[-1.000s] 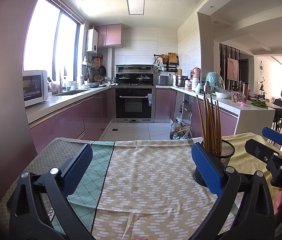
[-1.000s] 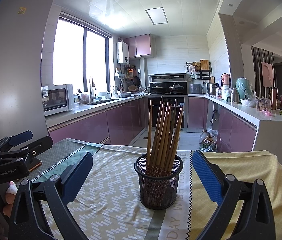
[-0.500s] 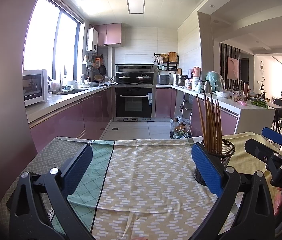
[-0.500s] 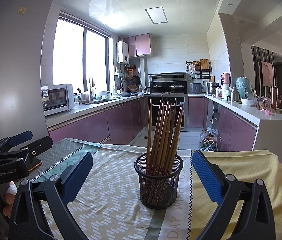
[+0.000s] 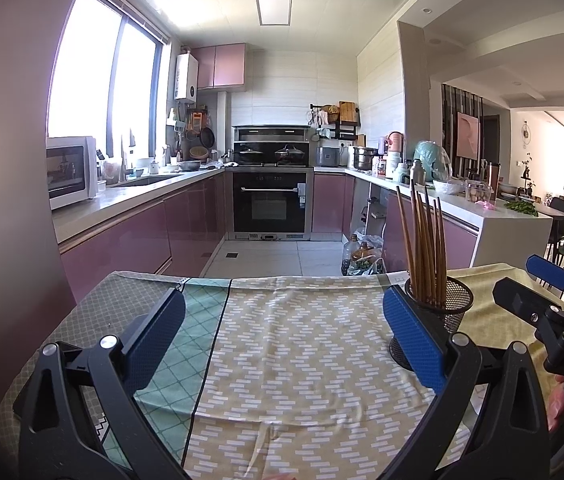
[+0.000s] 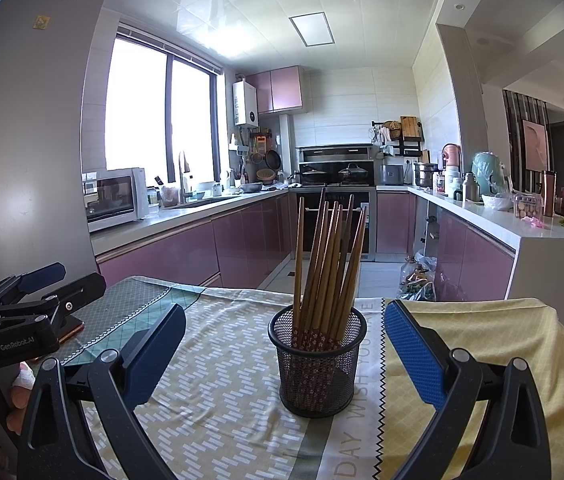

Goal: Organize utensils

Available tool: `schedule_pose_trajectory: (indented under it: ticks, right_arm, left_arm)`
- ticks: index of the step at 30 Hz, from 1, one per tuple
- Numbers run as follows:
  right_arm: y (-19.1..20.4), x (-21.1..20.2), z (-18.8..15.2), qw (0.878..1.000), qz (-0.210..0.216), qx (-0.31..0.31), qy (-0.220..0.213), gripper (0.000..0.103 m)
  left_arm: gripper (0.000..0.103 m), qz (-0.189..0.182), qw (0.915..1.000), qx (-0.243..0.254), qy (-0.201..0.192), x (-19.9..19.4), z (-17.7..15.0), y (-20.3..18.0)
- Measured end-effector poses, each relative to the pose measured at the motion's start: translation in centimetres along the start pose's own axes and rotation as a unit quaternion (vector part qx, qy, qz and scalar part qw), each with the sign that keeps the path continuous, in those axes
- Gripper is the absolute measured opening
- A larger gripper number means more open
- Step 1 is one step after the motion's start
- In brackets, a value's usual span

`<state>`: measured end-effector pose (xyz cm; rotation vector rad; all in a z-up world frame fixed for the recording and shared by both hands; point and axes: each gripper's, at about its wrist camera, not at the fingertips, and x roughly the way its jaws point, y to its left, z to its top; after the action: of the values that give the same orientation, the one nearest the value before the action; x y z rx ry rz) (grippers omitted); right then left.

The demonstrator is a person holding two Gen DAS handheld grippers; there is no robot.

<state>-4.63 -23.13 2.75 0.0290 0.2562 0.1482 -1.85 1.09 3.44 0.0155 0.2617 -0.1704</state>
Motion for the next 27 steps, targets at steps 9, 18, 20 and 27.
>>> schedule_pose_trajectory:
  ticks: [9,18,20,27]
  right_arm:
    - [0.15,-0.01,-0.09,1.000,0.000,0.001,0.001,0.096]
    - [0.33,0.01,-0.17,1.000,0.001,0.001,0.001,0.096]
    - [0.26,0.00,-0.16,1.000,0.001,0.002,0.001,0.096]
    - [0.47,0.00,-0.29,1.000,0.001,0.002,0.005,0.096]
  left_arm:
    - [0.097,0.001,1.0000,0.001,0.000,0.04,0.06,0.06]
    - [0.097,0.005,1.0000,0.000,0.003,0.09,-0.19,0.27]
    - [0.097,0.007,1.0000,0.002,0.002,0.07,-0.21,0.26]
    - [0.097,0.014,0.9998,0.012,0.002,0.06,-0.35,0.05]
